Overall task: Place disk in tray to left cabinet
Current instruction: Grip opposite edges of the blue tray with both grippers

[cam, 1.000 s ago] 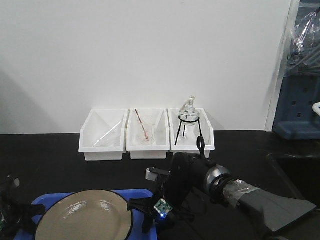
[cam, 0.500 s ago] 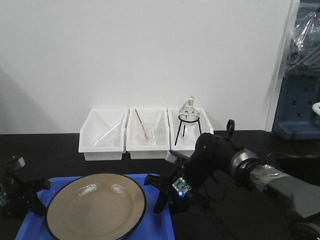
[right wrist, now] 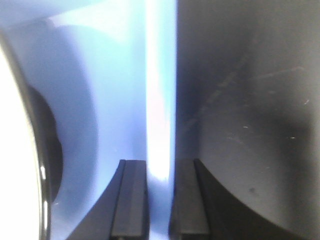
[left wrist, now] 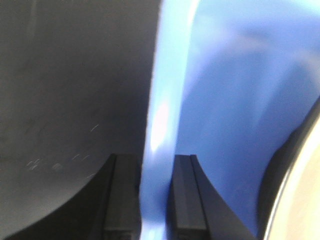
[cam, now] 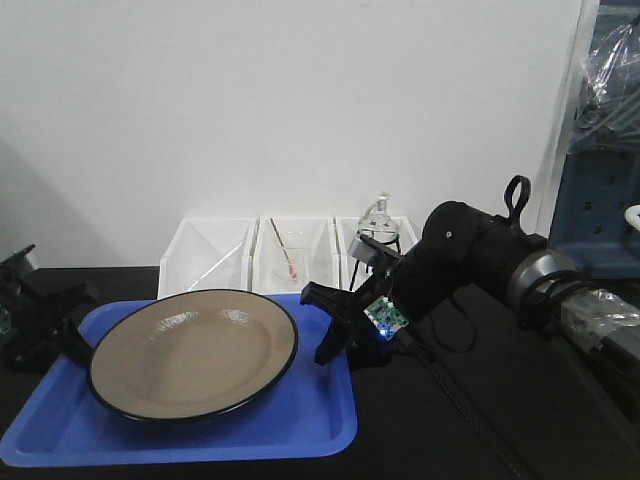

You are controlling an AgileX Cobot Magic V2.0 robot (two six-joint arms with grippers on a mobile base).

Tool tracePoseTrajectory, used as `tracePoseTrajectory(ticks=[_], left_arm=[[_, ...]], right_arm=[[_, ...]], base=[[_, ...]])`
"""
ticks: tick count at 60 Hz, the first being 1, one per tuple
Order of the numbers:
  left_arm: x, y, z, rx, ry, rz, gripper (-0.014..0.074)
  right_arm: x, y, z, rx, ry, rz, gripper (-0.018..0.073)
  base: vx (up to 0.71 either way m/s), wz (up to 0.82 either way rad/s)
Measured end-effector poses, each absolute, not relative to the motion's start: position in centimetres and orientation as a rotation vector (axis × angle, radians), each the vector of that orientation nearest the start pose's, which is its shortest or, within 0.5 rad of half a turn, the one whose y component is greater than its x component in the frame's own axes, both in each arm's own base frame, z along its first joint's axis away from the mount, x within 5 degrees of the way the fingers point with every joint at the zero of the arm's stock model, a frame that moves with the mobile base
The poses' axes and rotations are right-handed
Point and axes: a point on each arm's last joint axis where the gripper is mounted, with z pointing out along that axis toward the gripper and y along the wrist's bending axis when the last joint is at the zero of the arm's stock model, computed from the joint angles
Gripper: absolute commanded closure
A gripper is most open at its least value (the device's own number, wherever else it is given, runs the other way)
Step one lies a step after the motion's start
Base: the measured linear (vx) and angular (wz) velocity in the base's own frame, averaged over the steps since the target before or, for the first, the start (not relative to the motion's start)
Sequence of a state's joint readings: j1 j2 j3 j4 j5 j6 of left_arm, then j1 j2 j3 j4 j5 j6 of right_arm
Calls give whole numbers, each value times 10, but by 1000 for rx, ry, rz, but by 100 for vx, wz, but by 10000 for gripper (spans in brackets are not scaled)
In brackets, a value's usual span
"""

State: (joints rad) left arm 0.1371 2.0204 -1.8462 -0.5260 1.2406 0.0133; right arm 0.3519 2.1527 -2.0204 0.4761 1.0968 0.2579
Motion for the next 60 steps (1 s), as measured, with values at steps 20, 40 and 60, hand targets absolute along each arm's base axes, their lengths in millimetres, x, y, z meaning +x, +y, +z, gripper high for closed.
tracePoseTrajectory(ticks=[20,40,60], left_arm=[[429,-2,315,-358,2702,-737,597],[419,-51,331,-265,2711,-740,597],[408,-53,366,-249,2630,-740,597]], right_arm=[[435,178,299,117,2766,872,565],[424,139,344,133,2716,808,565],[420,135,351,64,2701,776,565]], base=[[0,0],[0,0],[0,0]])
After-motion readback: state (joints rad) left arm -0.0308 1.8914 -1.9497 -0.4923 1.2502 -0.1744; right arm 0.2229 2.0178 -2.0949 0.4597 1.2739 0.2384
